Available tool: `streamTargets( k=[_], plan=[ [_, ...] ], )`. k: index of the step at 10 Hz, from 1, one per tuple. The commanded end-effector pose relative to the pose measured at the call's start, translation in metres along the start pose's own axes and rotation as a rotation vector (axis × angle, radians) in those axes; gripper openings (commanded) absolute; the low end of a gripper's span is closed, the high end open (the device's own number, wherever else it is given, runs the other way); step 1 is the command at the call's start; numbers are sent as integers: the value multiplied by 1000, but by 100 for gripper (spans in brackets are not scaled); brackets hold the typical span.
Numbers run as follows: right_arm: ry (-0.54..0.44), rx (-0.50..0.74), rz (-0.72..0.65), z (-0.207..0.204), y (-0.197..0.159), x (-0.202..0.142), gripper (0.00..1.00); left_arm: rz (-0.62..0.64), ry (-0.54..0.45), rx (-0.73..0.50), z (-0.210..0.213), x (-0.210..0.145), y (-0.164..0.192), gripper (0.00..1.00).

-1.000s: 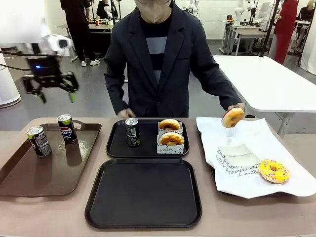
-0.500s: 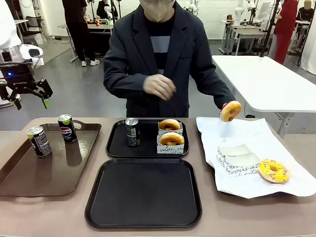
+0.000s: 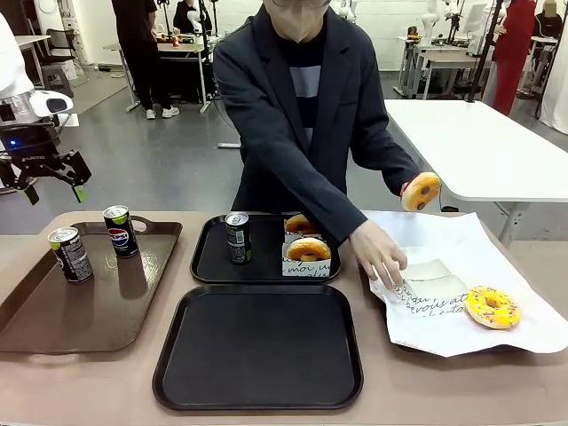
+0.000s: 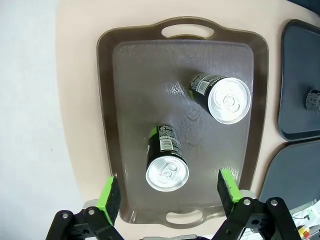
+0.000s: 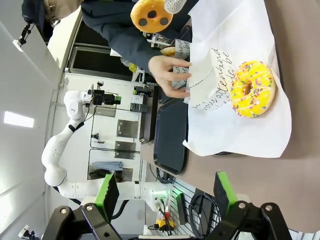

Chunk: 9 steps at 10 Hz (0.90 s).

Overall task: Set up donuts and drinks on trays.
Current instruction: Pick up one Pepsi coke from the Handle tray and place it on the Flat Tray without a Pepsi coke.

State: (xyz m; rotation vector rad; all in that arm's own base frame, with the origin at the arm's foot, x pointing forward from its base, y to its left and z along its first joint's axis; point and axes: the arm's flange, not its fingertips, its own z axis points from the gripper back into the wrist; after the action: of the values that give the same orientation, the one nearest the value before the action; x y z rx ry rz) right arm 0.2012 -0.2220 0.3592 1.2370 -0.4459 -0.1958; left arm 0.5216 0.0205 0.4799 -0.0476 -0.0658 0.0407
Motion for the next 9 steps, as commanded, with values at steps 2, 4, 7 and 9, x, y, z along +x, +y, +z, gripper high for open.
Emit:
streamTargets(
  k=[2, 4, 7, 9],
  plan=[
    [-5, 11, 14, 0, 0, -1, 100, 21, 0, 21, 4, -2, -2, 100],
    [-5, 11, 14, 0, 0, -1, 100, 21, 0, 21, 4, -2, -2, 100],
    [-5, 11, 14, 0, 0, -1, 100, -28, -6, 4, -5, -4, -3, 100],
    [-5, 11, 14, 0, 0, -1, 100, -60, -8, 19, -21, -9, 1, 100]
  ],
)
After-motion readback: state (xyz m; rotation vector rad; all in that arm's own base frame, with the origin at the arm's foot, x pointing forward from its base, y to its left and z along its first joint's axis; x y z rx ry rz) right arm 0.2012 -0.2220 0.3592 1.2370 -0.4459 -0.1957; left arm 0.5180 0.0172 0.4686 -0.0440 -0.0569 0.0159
